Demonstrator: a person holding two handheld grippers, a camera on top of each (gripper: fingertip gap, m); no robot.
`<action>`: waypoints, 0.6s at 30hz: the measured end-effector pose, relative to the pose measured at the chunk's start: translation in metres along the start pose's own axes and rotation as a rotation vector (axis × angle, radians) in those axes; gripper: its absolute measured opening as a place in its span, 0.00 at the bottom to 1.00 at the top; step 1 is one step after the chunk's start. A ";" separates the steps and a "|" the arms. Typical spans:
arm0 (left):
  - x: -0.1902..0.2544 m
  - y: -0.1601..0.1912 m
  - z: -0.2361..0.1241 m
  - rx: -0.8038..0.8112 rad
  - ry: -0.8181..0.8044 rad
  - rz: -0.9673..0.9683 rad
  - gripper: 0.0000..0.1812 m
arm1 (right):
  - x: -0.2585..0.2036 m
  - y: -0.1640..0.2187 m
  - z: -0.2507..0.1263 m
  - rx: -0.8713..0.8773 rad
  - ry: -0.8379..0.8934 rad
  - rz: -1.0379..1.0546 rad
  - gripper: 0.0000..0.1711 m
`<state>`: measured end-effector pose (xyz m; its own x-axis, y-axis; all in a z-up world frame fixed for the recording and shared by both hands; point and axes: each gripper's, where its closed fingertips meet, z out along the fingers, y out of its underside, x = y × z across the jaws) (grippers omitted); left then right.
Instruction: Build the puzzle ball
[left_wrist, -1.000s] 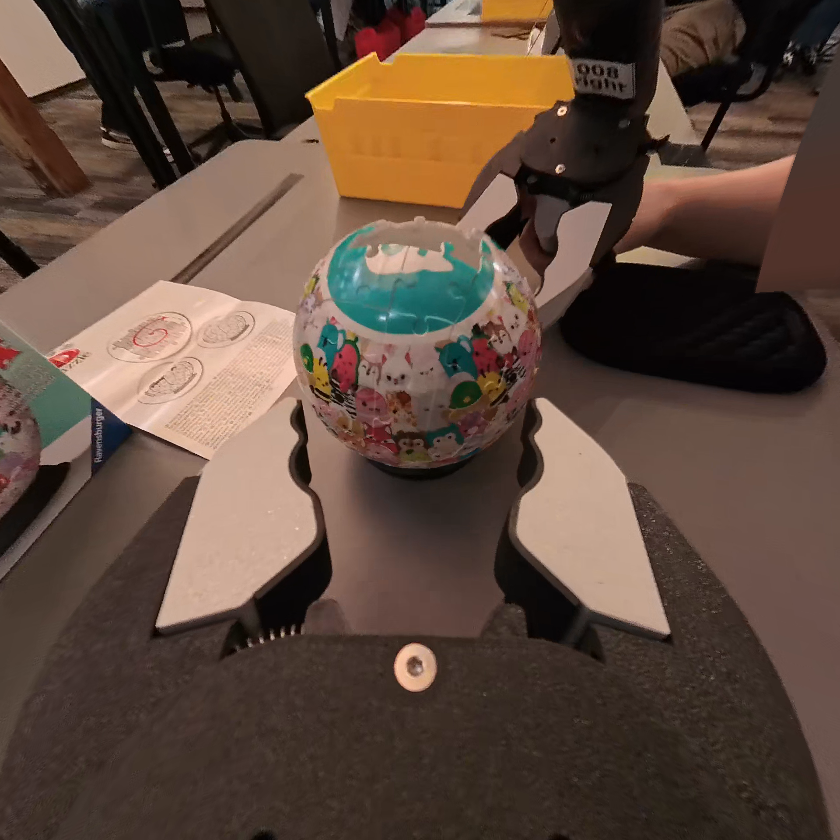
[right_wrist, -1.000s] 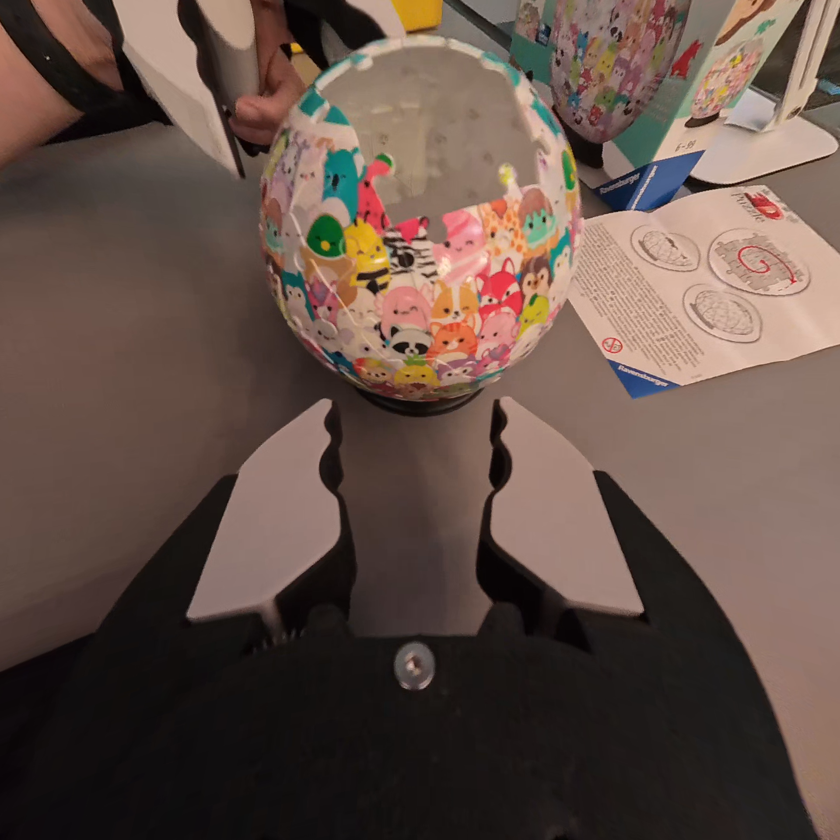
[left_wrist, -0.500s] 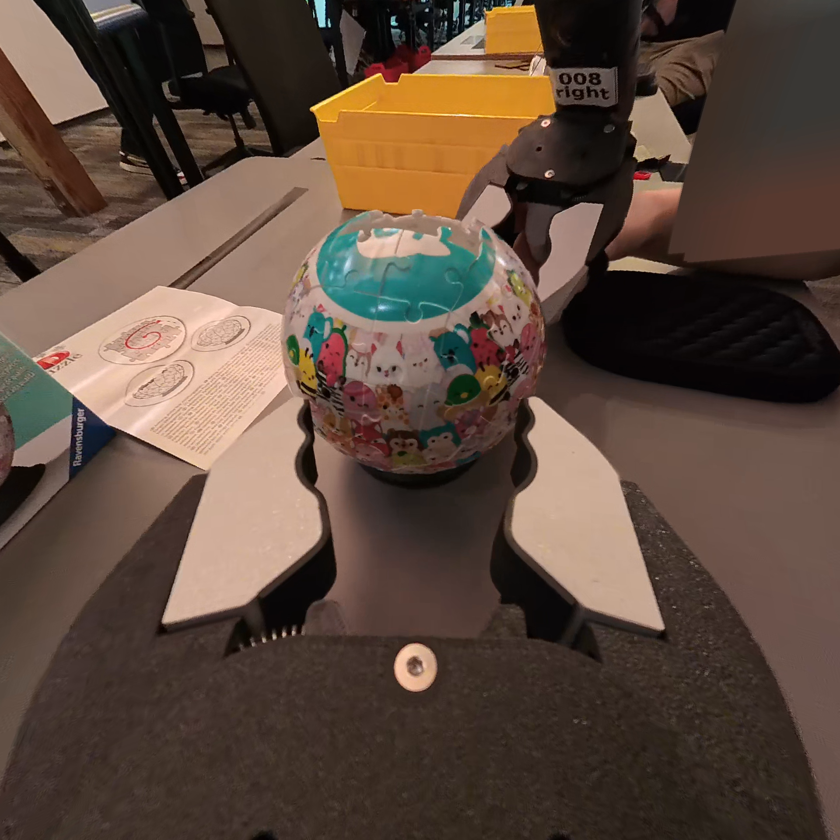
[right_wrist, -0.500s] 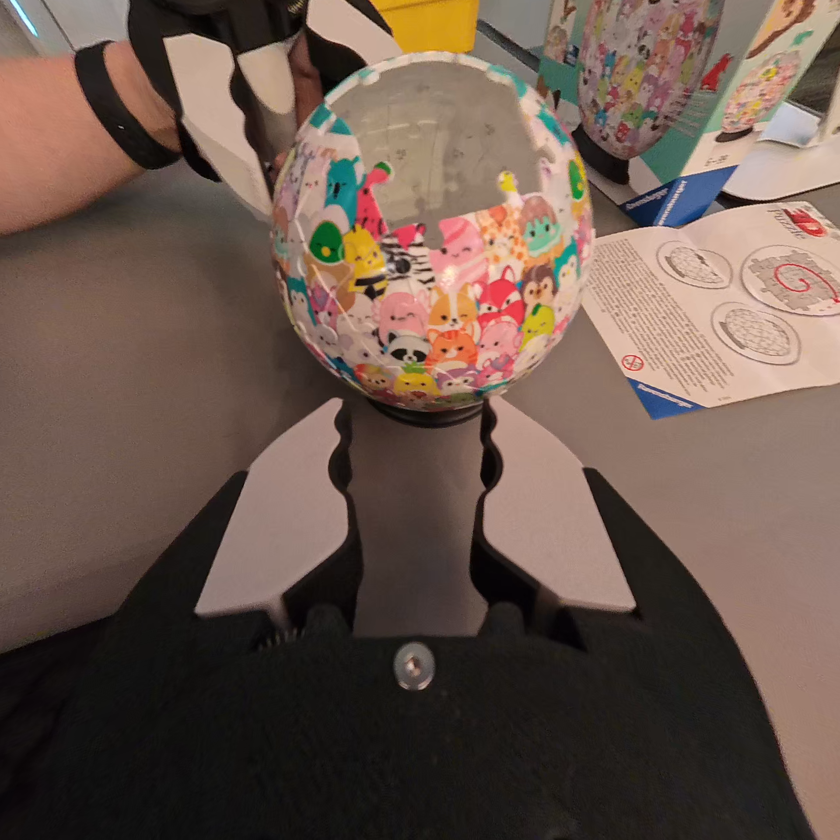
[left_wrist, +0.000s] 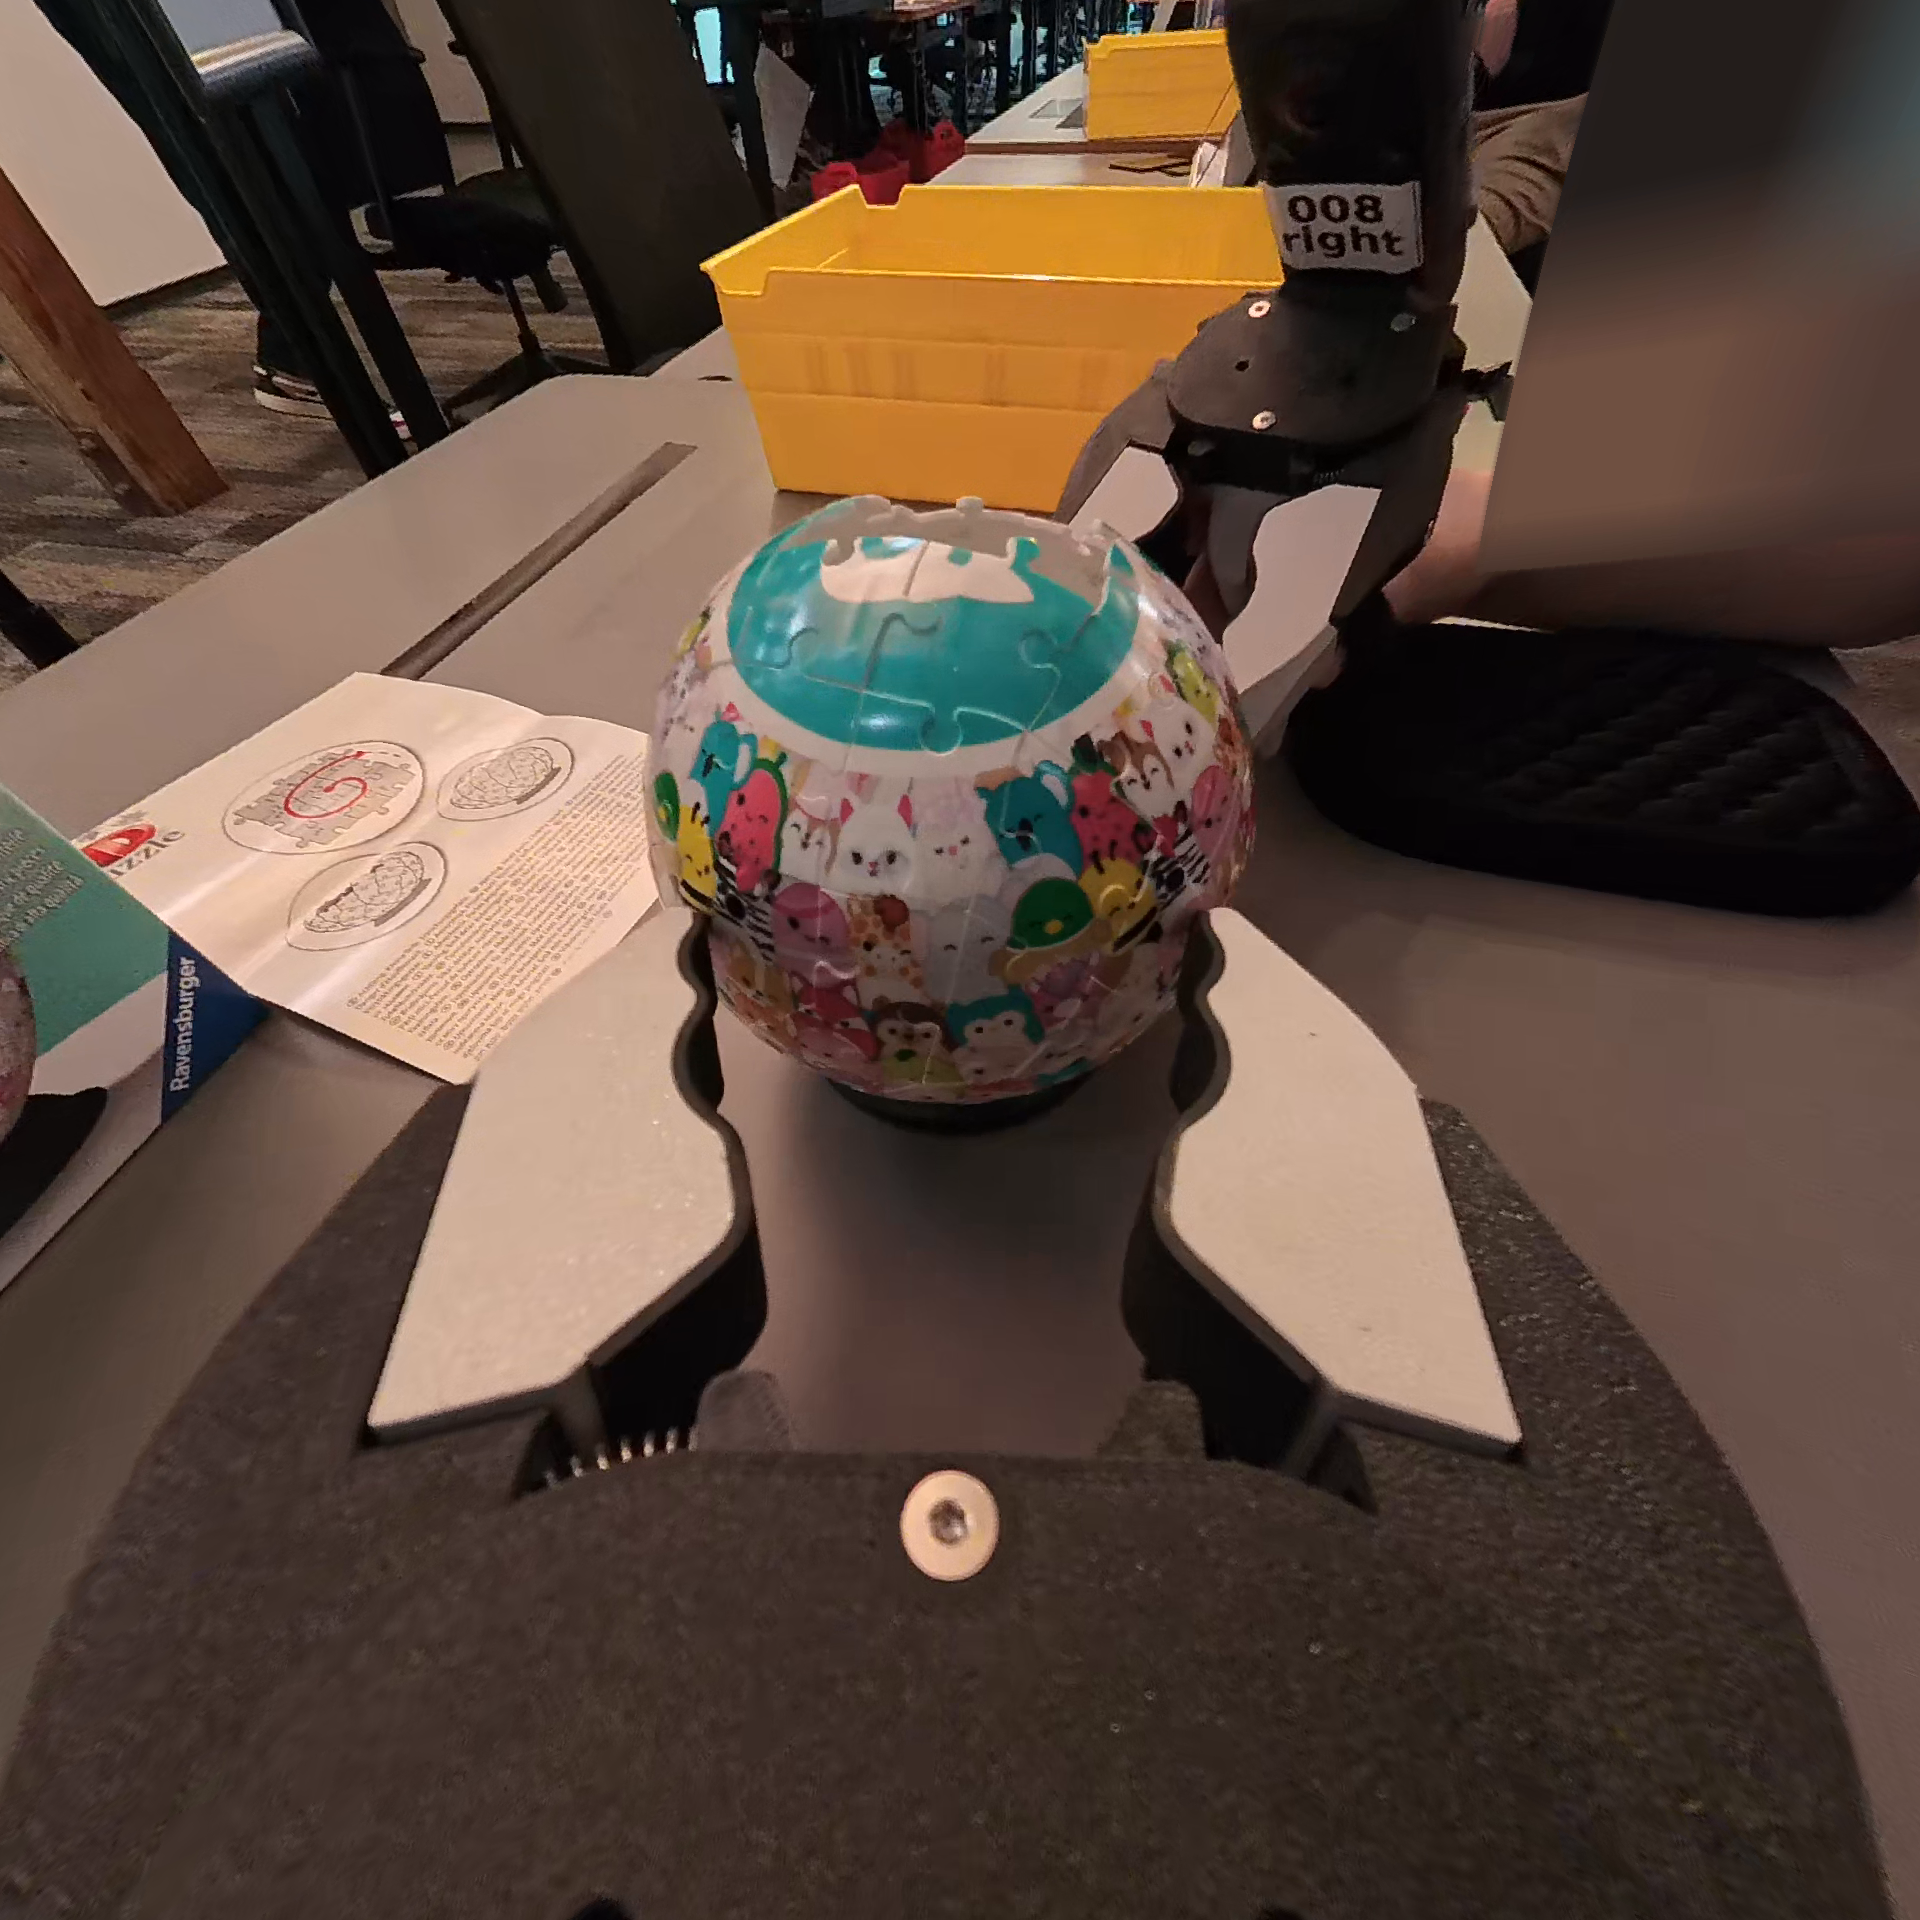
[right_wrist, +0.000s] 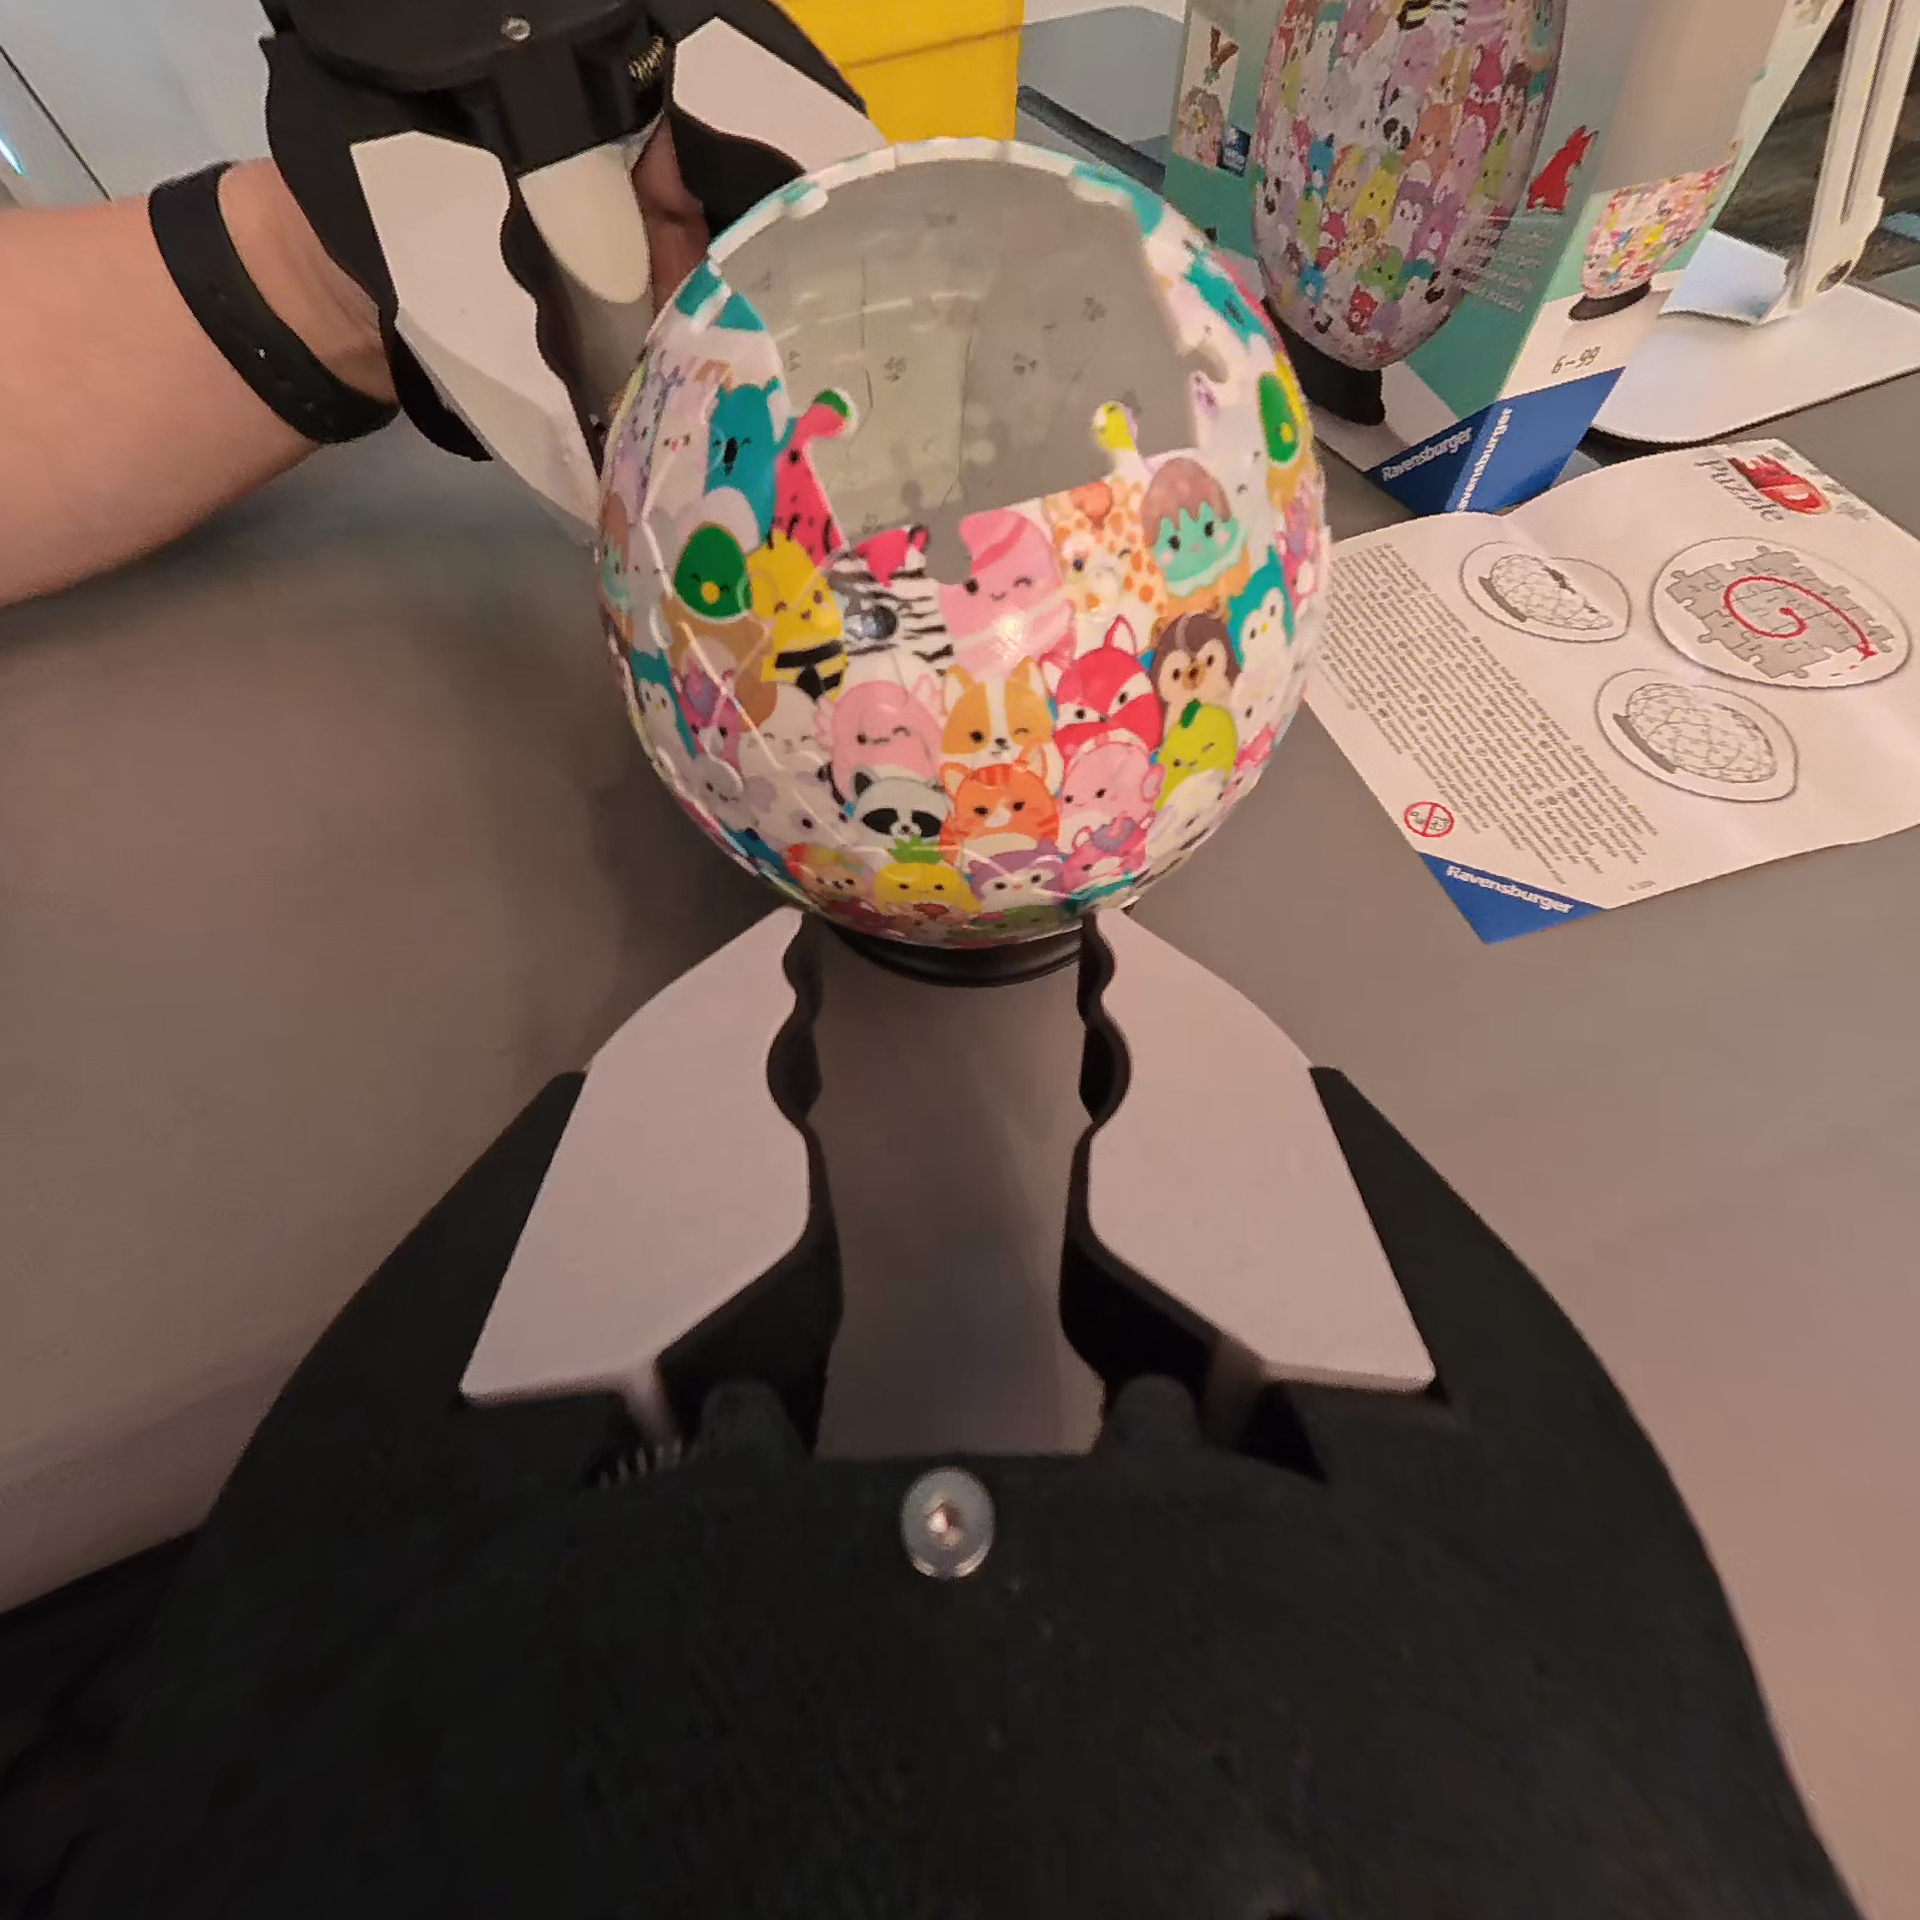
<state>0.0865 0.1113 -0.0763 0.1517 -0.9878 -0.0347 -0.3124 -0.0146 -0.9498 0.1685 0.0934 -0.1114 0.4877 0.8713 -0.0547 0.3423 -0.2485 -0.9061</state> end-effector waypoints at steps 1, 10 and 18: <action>0.000 0.000 0.000 0.004 -0.001 -0.004 0.47 | 0.000 -0.001 0.000 0.002 0.001 0.015 0.28; 0.001 -0.008 -0.015 0.057 -0.016 -0.041 0.45 | -0.006 0.000 -0.002 -0.015 0.025 -0.045 0.29; 0.006 -0.022 -0.118 0.144 -0.315 -0.157 0.38 | -0.003 -0.019 -0.025 0.134 0.034 -0.051 0.31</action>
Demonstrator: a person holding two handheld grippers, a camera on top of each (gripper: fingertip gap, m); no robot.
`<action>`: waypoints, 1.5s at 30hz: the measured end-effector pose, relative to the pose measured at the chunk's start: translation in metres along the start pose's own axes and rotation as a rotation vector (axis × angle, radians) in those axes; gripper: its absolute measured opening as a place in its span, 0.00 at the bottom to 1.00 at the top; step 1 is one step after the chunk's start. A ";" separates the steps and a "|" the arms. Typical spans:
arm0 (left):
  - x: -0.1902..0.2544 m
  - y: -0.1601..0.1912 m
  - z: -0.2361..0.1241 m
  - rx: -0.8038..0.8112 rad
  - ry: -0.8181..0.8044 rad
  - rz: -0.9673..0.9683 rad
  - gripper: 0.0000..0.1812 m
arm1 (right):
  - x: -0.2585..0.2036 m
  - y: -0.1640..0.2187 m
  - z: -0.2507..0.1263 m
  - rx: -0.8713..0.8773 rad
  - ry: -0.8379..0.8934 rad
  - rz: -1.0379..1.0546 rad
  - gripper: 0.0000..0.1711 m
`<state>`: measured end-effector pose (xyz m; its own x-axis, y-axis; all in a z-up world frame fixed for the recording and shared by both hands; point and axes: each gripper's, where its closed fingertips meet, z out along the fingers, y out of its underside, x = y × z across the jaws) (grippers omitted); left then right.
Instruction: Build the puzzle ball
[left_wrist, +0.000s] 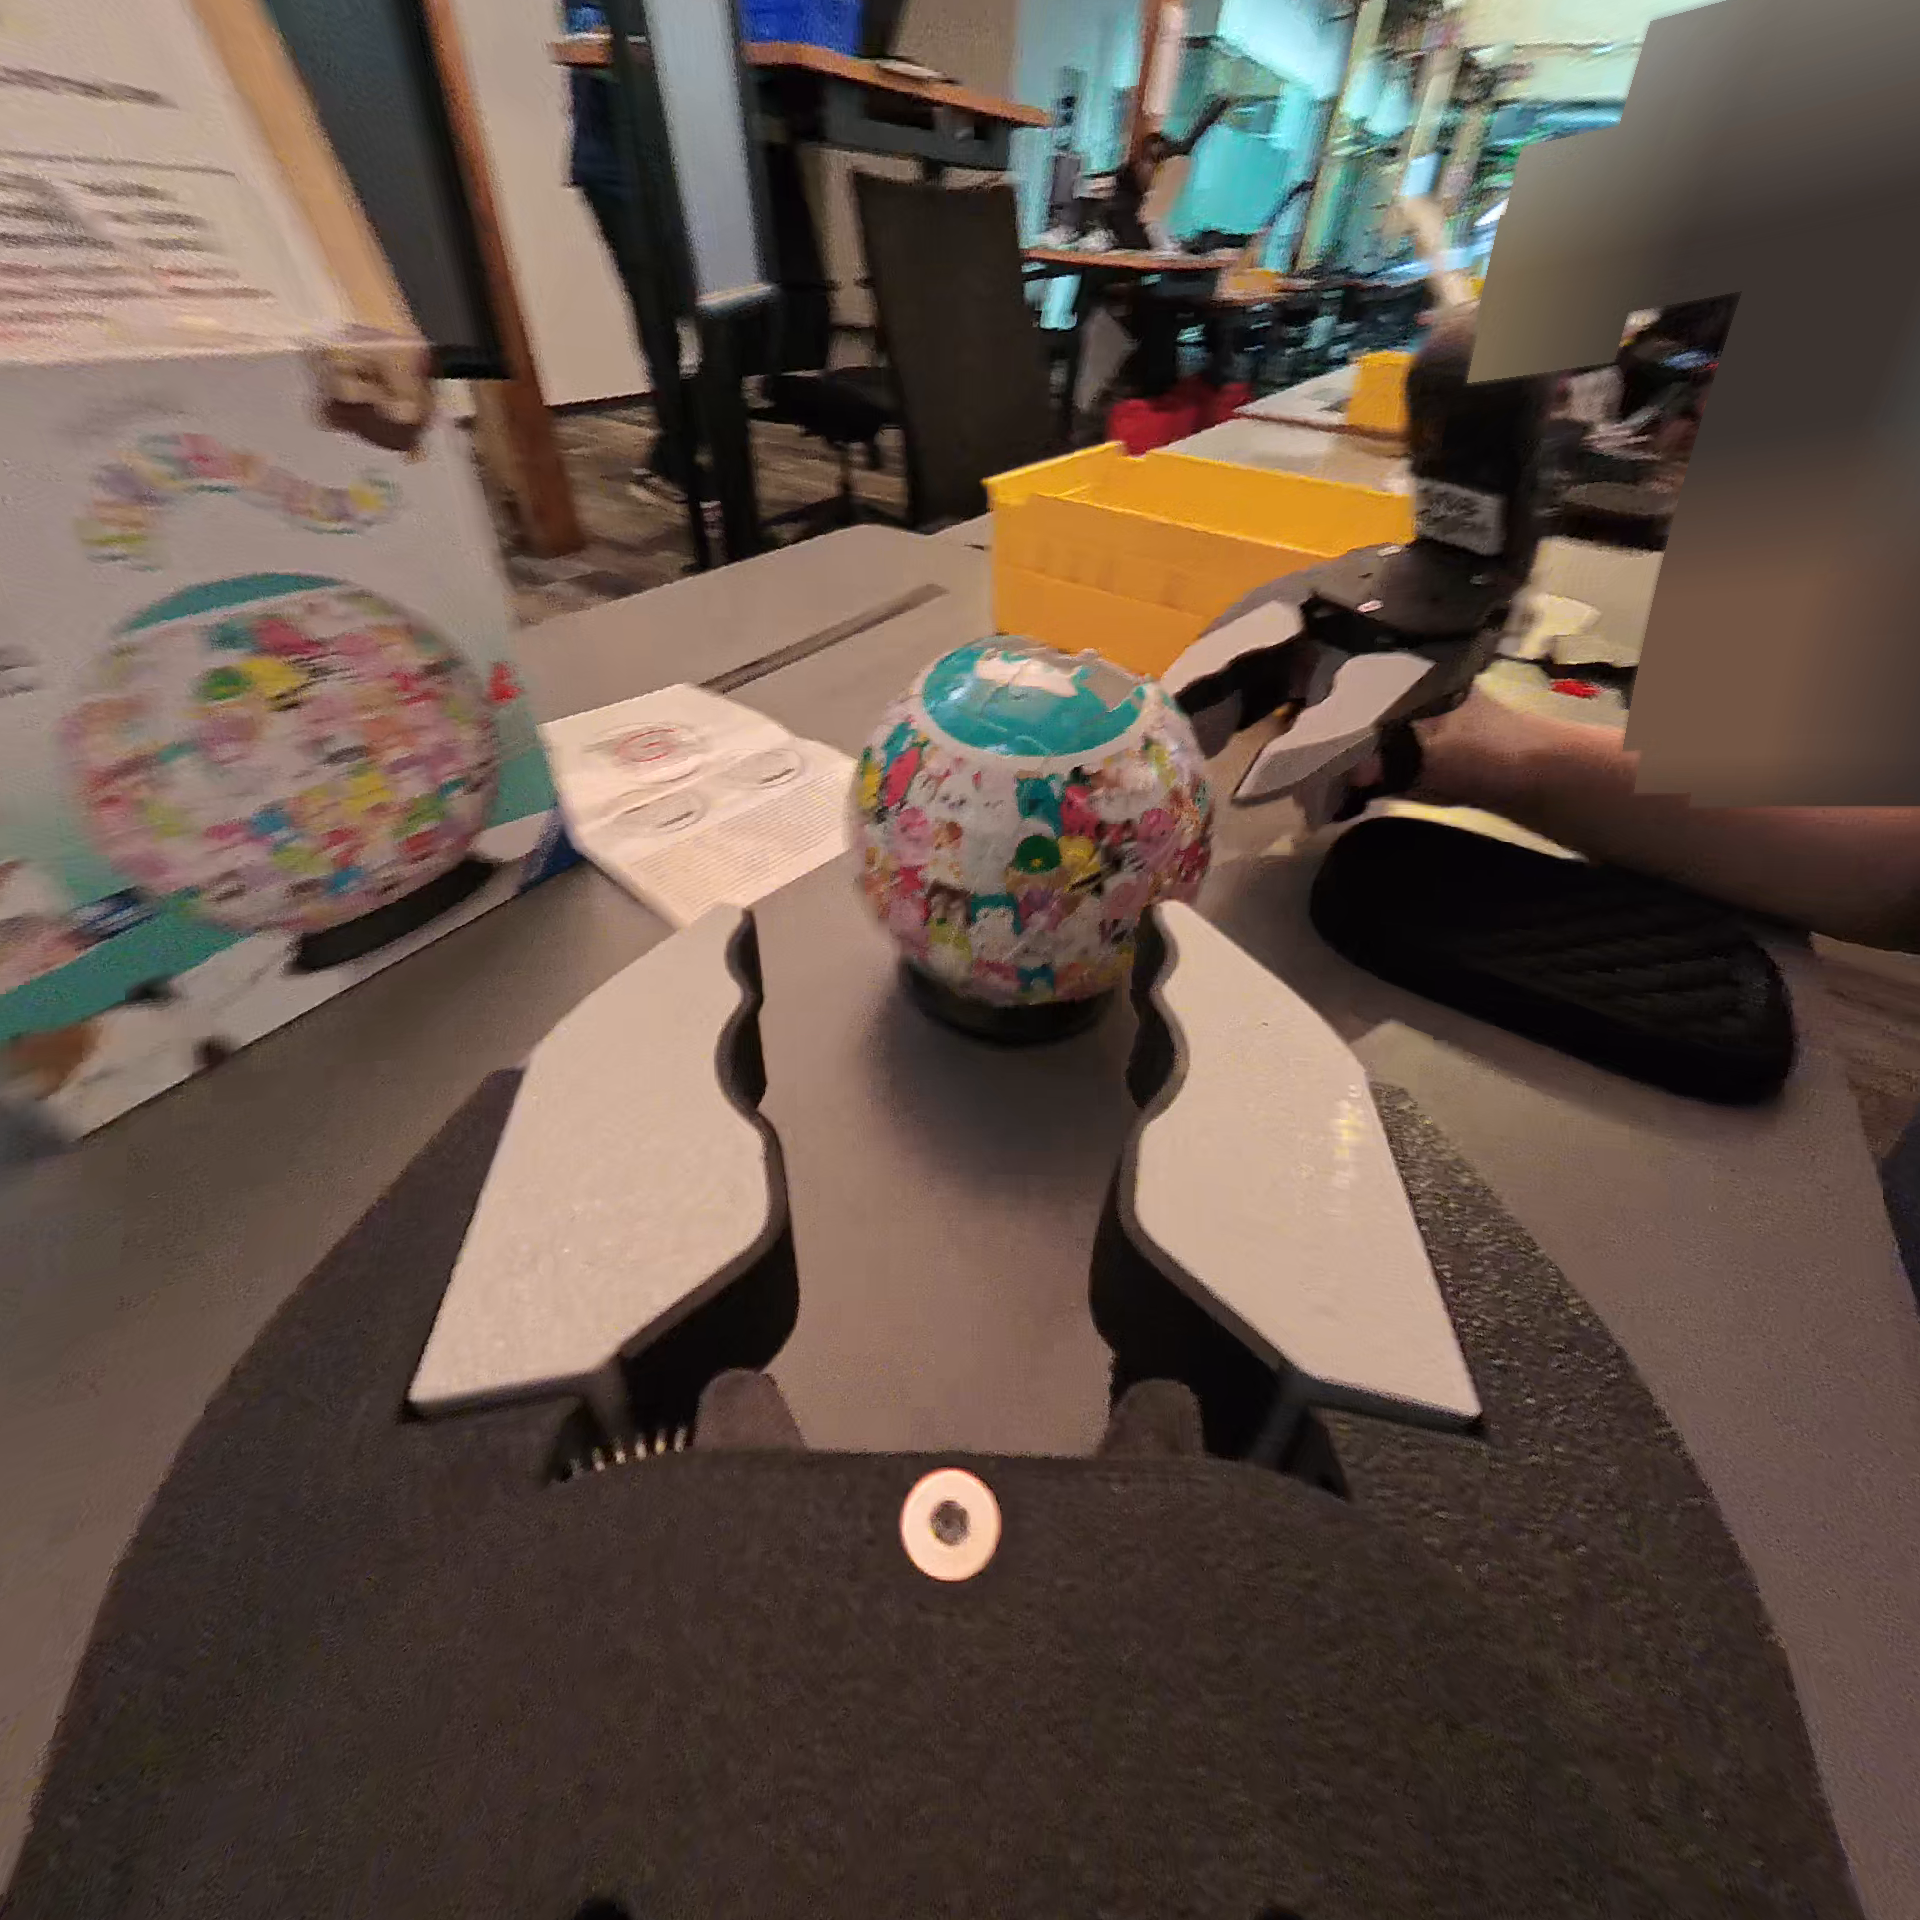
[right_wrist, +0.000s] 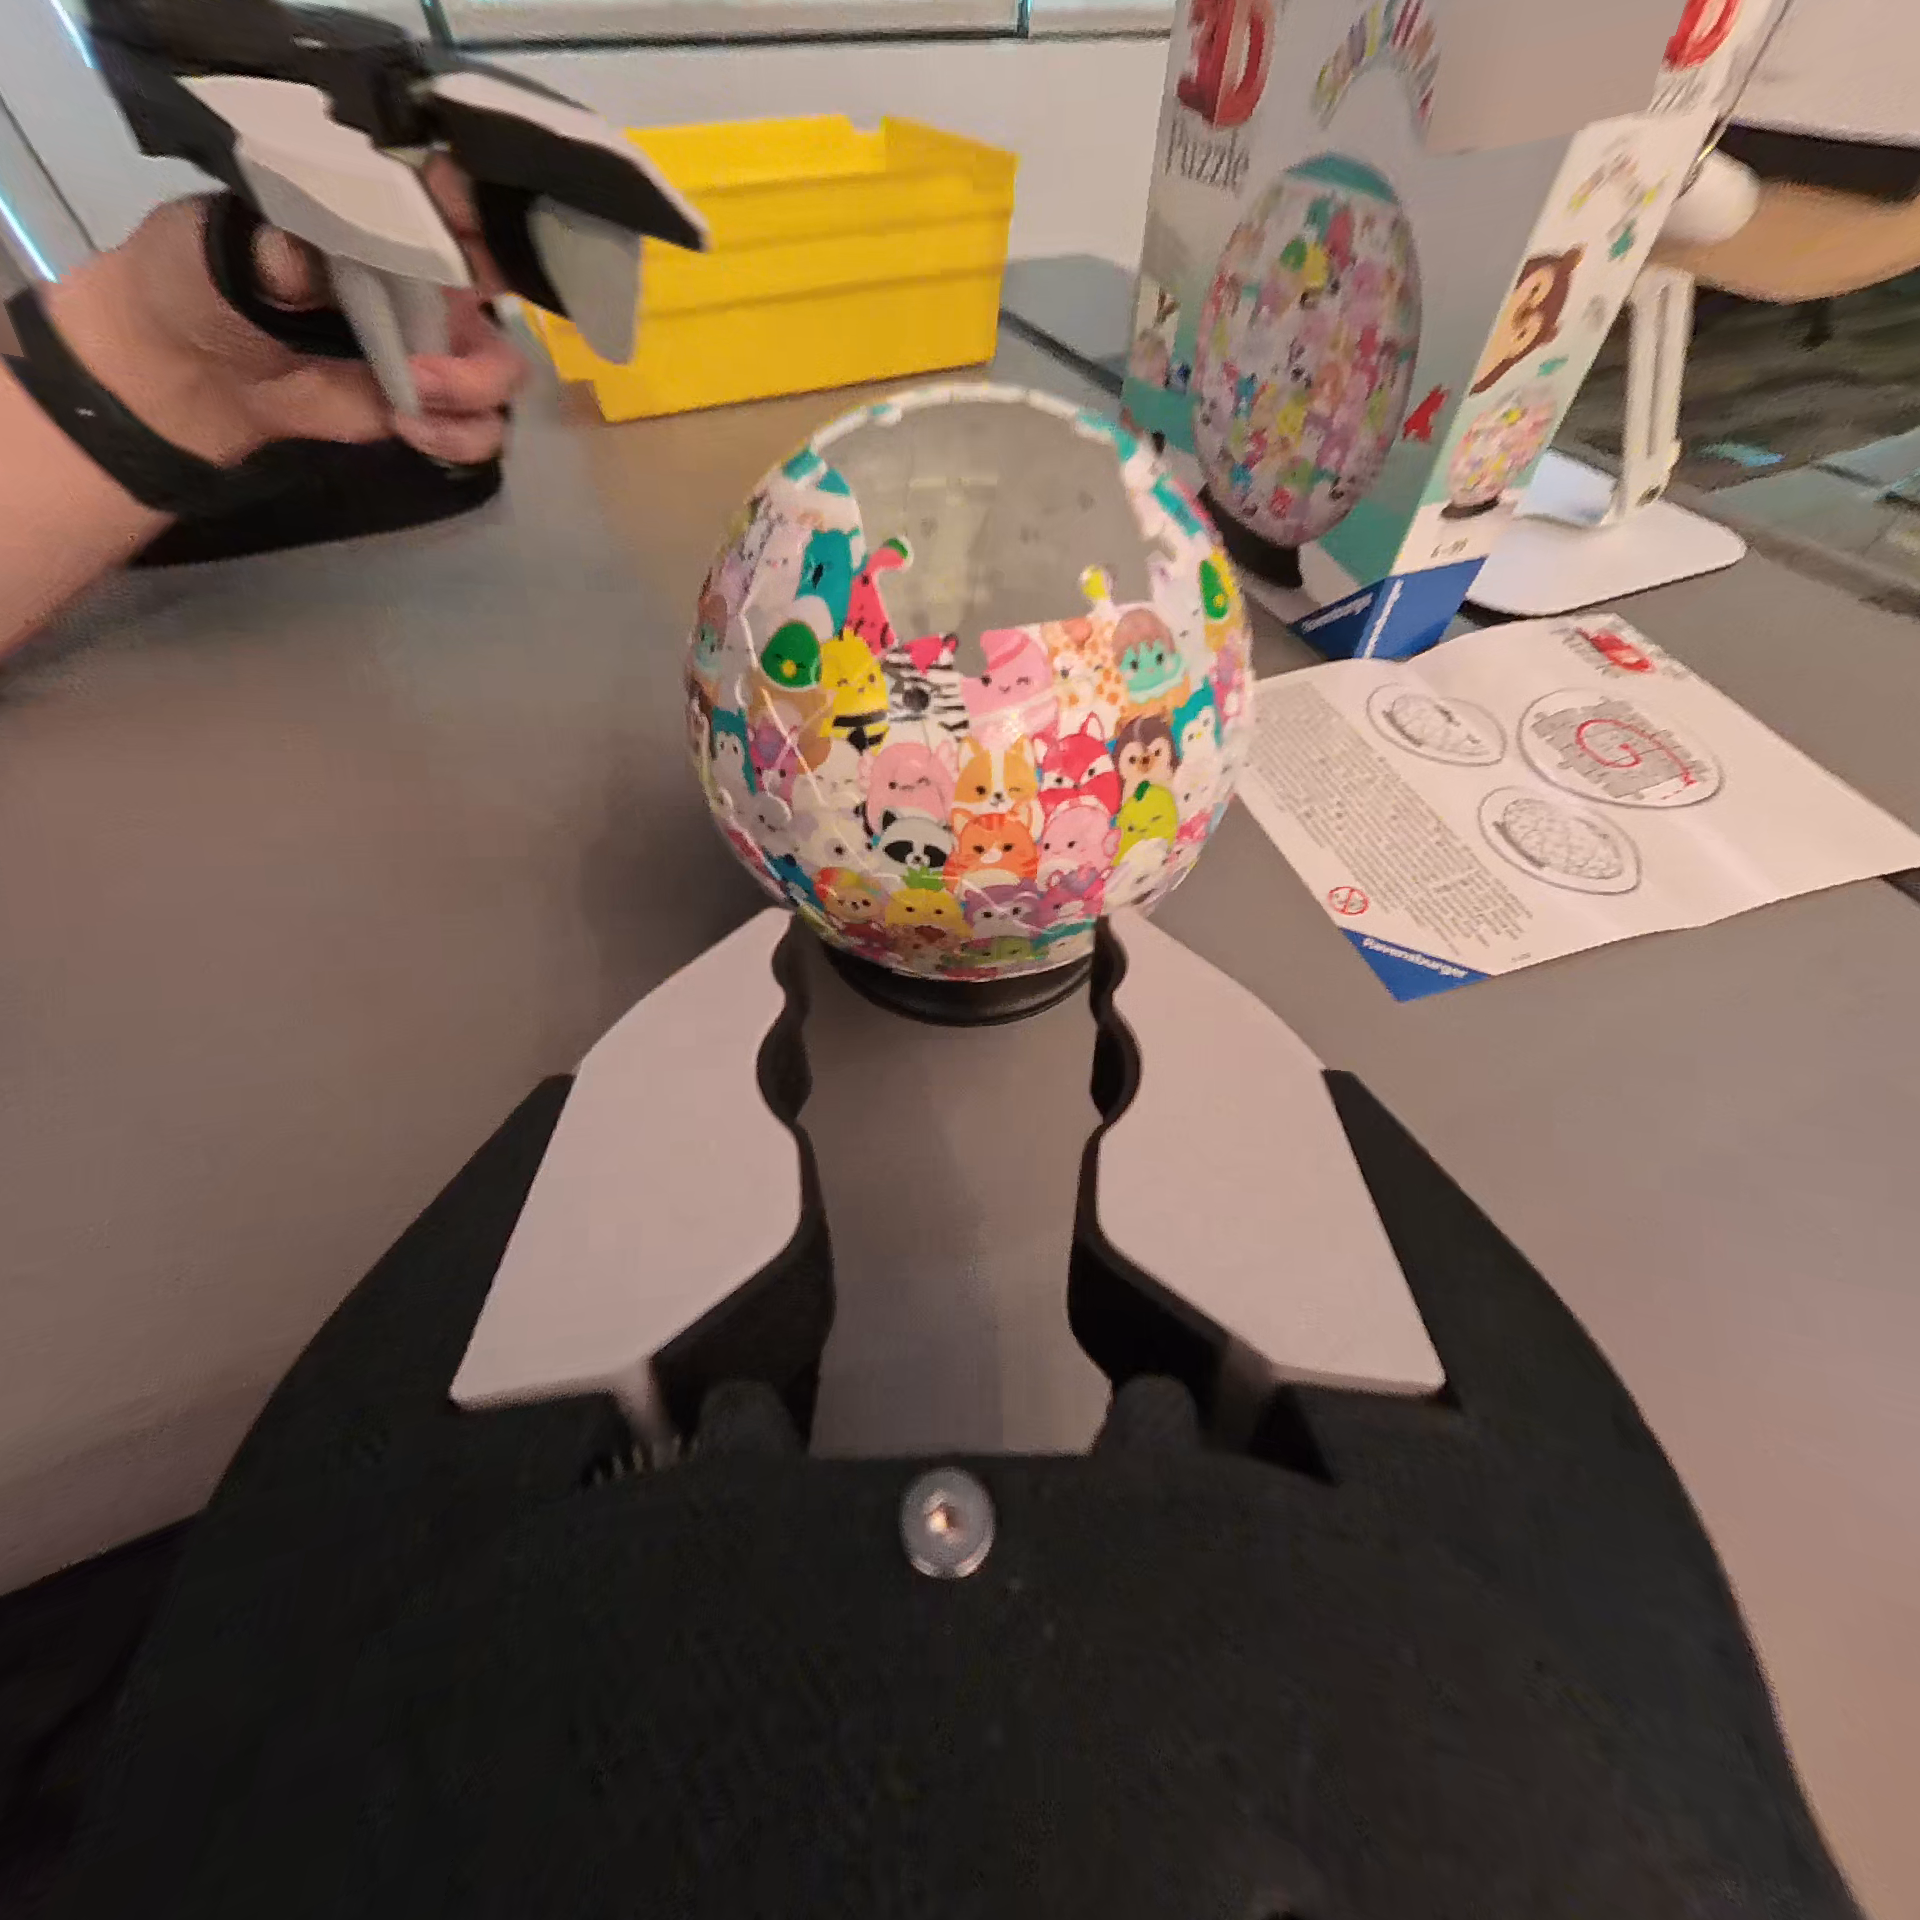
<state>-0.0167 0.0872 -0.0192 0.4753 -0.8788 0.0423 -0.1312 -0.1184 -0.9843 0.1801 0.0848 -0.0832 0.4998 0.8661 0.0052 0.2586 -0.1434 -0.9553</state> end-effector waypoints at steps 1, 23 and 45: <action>-0.010 -0.001 -0.021 -0.025 -0.083 0.015 0.35 | 0.002 -0.003 -0.003 0.014 0.015 -0.011 0.31; -0.375 0.063 -0.224 -0.861 -0.256 0.293 0.25 | -0.003 -0.128 -0.041 -0.001 0.498 -0.119 0.30; -0.296 0.135 -0.192 -0.947 0.413 0.536 0.26 | 0.024 -0.172 -0.059 0.140 0.580 0.032 0.30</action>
